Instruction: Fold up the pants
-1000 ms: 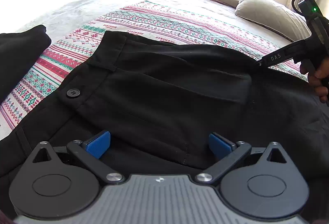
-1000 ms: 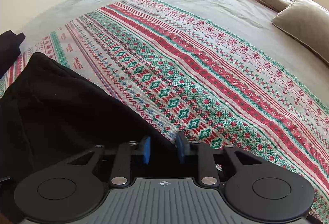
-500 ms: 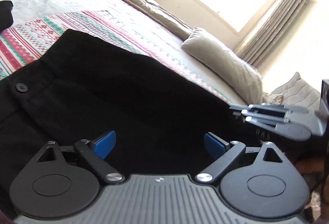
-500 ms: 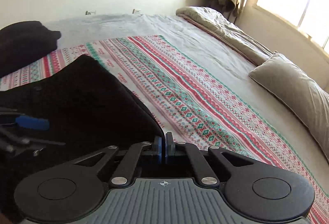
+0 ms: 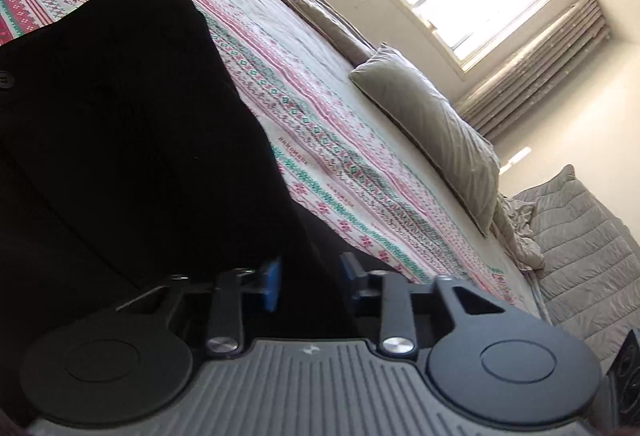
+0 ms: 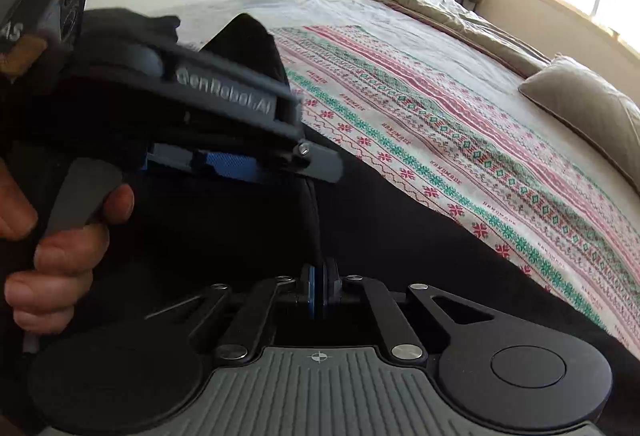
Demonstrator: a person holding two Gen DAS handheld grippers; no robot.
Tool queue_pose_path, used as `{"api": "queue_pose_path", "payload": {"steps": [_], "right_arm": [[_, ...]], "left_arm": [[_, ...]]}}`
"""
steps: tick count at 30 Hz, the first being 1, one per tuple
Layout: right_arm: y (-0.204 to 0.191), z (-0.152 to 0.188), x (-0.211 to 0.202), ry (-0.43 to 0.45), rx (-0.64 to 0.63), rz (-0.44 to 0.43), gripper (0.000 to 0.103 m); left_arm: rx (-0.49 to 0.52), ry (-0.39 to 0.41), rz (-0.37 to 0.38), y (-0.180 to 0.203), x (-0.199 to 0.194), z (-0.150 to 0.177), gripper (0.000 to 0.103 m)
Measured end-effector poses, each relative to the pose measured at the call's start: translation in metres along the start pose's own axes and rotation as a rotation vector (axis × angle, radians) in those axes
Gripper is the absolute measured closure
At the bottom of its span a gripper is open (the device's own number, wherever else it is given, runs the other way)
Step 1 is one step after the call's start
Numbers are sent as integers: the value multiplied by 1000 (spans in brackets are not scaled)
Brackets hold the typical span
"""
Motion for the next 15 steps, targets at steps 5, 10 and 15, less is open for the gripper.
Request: {"api": "queue_pose_path", "payload": {"steps": [5,10,15], "right_arm": [[47,2,-23,25,208,2,62],[138,32,-55,35,445,131,57],[233,98,-84,-14,621,350,53]], "left_arm": [[14,15,-23,1,-5,-4,82],[57,46,-29,6,-16,-7,82],[66,20,-61,1,-11,-3,82]]}}
Point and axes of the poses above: each gripper's, at about its wrist camera, not at the fingertips, and x roughly the way its jaws point, y to its right, z to its underside, the point moved 7 cm from there along x, roughly the way its jaws point, and after that the axes turned 1 degree about z, right-handed, at the moved point
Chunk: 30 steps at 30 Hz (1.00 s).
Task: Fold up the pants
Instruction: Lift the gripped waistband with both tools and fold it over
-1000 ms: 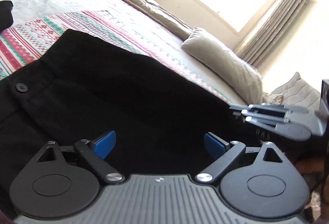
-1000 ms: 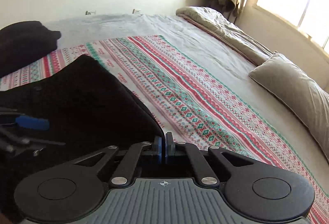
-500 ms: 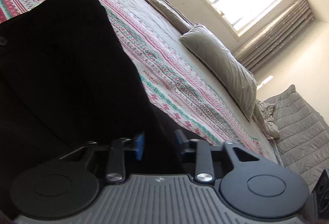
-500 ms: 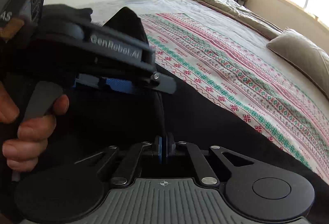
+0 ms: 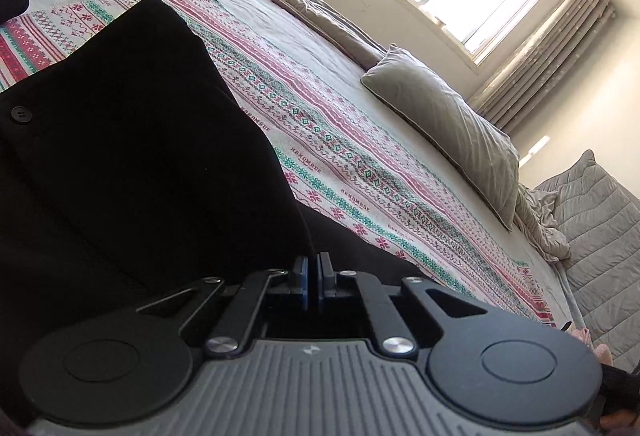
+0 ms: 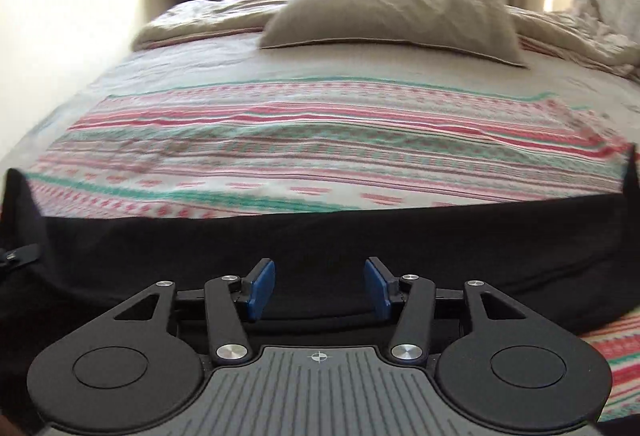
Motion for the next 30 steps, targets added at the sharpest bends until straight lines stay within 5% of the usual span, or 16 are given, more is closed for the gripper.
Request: {"api": "queue_pose_path", "payload": {"steps": [4,8,23,26,30], "right_arm": [[76,7,10,-22,146,108,53],[118,16,15,-30,260,99,53],[160,23,46,70,493,35,54],[164,21,52,125,511,82,61],[168,19,57,156,484,189,96]], "left_arm": [[5,-2,-6,-1,1,0,82],[20,1,-20,0,2,0,82],[94,48,-64,3,2,-1,82],[94,46,-71,2,4,0,82],[89,39,-72,0,5,-1,82]]}}
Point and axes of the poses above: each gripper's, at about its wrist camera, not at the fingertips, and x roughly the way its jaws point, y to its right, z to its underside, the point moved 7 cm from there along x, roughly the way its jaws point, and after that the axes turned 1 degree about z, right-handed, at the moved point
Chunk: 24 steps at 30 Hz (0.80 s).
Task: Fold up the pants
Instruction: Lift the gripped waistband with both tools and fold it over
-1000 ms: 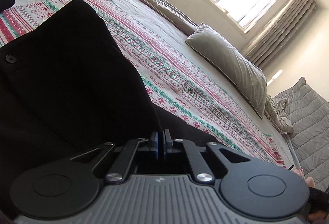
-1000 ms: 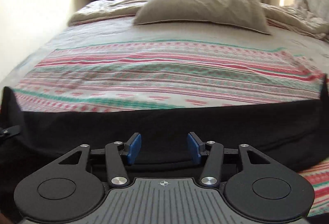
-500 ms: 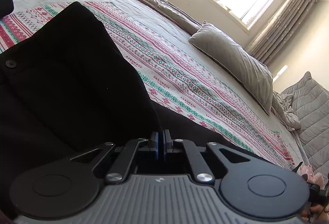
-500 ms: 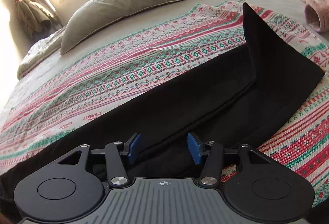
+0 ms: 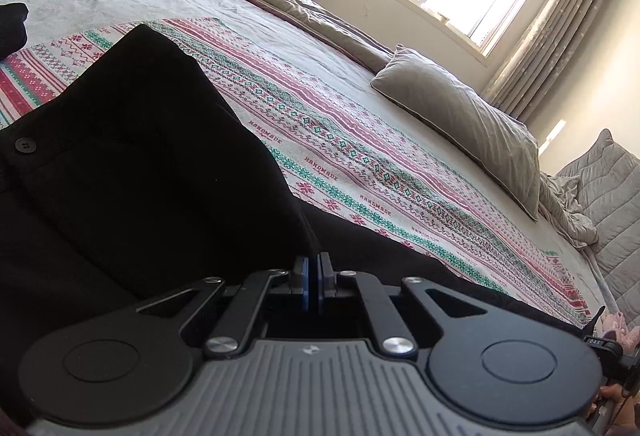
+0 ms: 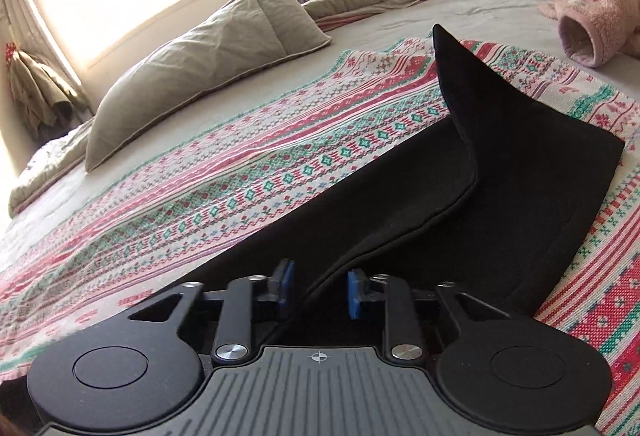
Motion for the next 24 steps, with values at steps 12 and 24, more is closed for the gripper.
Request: {"api": "queue_pose_path", "payload": {"steps": [12,24], "right_arm": [[-19,-35,-154,209,-134,-52,101],[-8,59,-273,170,-331,-46,101]], "left_arm": [[-40,75,87,-3,-69,-24,82],[95,-3,52,-52,-151,41,82]]}}
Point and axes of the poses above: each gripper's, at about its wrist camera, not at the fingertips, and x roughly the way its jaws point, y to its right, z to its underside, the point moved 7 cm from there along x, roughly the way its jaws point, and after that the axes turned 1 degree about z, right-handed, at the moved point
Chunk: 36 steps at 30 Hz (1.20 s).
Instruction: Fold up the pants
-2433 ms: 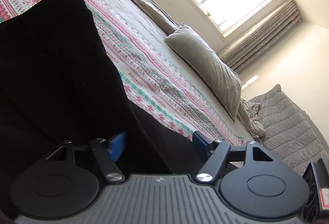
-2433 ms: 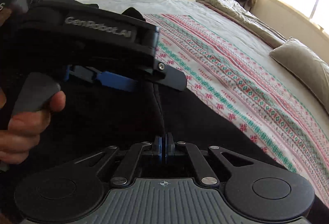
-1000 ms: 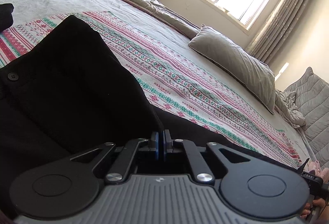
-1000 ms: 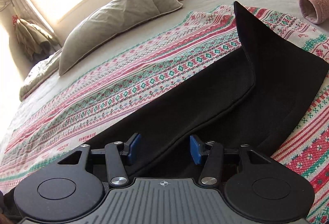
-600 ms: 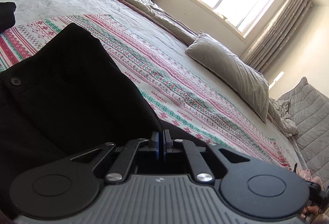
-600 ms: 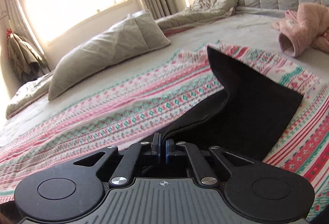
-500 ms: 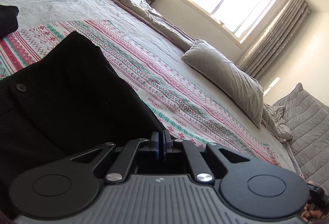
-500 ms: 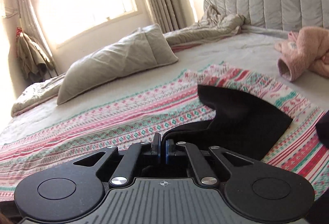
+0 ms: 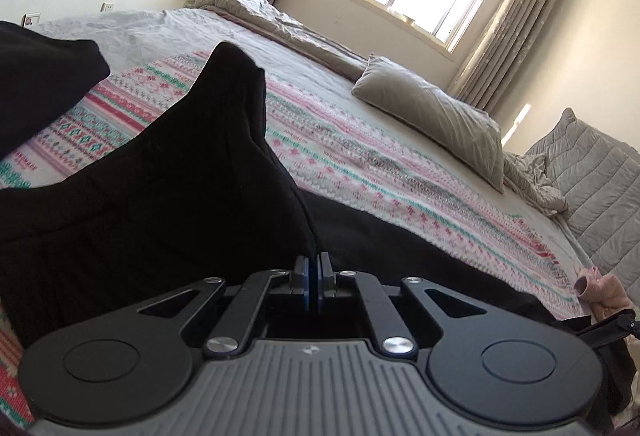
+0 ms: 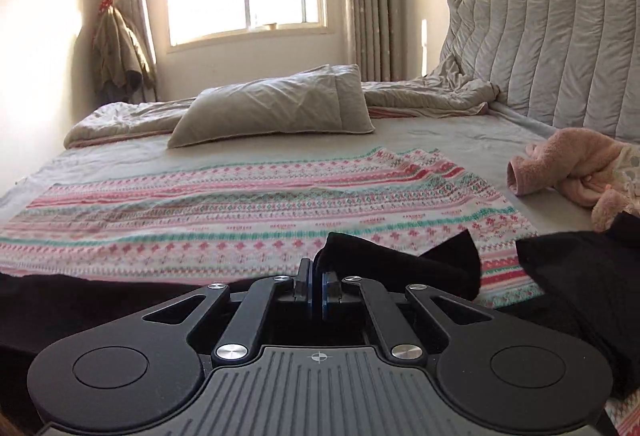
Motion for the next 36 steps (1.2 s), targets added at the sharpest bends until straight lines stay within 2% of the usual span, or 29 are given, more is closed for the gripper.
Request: {"api": "queue_pose_path", "payload": {"steps": [5,8,13,15,19,20,23,24,25,26,27,28,30,33,36], "right_arm": [[9,44,-12,-69,4,2,101],[14,67,-12,-138,24,1,101],[14,87,-13,-216,28,-18,101],[14,95,-12,-245,11,-5,101],[18,121,3,-384,-35,44,98],[17,126,5,-396,-51,48,97],[13,122,-1,-370,-90,90,80],[13,119,-4,-350,-98,105,69],[11,114,-9,-318,-112,118,56],[8,107,-14,-281,-128,123,50],[3,101,-20,-242,-144,123,43],[-3,96,-25,-207,-160,116,42],[-20,89,-33,-157,-189,64,40],[-57,86,-39,-119,-250,-43,40],[-110,91,-43,-85,-371,-190,40]], "left_arm": [[-28,-88,-19,-19,-5,25,82],[1,-114,-43,-20,-8,32,82],[46,-176,-82,-24,-12,42,82],[57,-224,-91,-32,-14,50,82],[62,-272,-64,-35,-14,54,81],[54,-272,-49,-36,-16,54,80],[-39,-247,8,-48,-20,49,71],[-67,-219,14,-51,-25,46,65],[-78,-188,10,-55,-28,41,58],[-81,-146,-2,-58,-34,35,54],[-80,-100,-22,-62,-40,28,45],[-81,-65,-39,-65,-44,23,37],[-96,4,-62,-73,-50,10,31],[-121,64,-76,-82,-52,-3,29],[-128,112,-105,-91,-48,-10,29]]}}
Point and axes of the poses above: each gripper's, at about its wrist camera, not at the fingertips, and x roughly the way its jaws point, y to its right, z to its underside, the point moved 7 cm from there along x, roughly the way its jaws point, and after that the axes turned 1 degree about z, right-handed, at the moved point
